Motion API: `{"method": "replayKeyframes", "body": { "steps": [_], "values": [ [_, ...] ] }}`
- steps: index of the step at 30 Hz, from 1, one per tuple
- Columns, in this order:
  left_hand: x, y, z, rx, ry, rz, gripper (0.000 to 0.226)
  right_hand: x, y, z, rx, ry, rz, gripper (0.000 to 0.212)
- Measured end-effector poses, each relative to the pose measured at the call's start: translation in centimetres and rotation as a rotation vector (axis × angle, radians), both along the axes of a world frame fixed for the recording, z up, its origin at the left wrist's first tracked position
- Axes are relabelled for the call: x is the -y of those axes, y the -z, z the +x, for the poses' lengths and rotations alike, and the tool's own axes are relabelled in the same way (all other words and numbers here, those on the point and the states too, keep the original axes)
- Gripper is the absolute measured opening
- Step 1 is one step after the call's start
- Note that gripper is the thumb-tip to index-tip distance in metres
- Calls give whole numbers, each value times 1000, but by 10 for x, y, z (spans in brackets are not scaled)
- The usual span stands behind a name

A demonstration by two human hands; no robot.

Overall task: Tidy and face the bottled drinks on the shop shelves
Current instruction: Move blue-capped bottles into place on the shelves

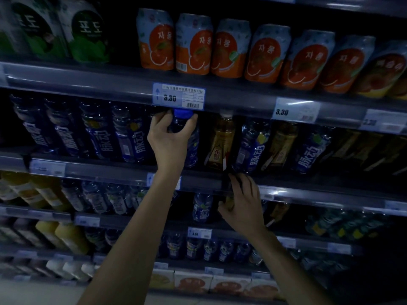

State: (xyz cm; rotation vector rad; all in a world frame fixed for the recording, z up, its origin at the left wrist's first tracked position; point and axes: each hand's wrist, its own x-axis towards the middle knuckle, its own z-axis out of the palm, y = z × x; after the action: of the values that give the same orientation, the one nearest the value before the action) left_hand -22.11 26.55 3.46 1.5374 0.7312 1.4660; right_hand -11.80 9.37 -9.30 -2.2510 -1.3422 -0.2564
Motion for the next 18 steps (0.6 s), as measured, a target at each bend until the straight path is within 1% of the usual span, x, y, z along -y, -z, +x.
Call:
{"method": "replayKeyframes", "body": {
  "steps": [3,5,6,10,11,14,18],
  "values": [
    [-3,2,5,-23,-7,-32,39,0,0,0,-8,3,10,73],
    [-4,4,7,-4,2,-75,40,1,1,1,-1,0,10,73],
    [-5,6,9,1,7,-93,44,1,2,1,3,-1,8,73],
    [-6,14,15,0,3,-177,83,1,2,3,3,-2,-5,73],
    [-6,16,17,0,11,-190,88,1,2,3,5,-1,-11,73],
    [-6,23,20,-1,41,-194,87,1,2,3,12,6,-29,74],
    [-10,39,20,-69,57,-157,82,1,2,3,-1,11,-43,75]
  ]
}}
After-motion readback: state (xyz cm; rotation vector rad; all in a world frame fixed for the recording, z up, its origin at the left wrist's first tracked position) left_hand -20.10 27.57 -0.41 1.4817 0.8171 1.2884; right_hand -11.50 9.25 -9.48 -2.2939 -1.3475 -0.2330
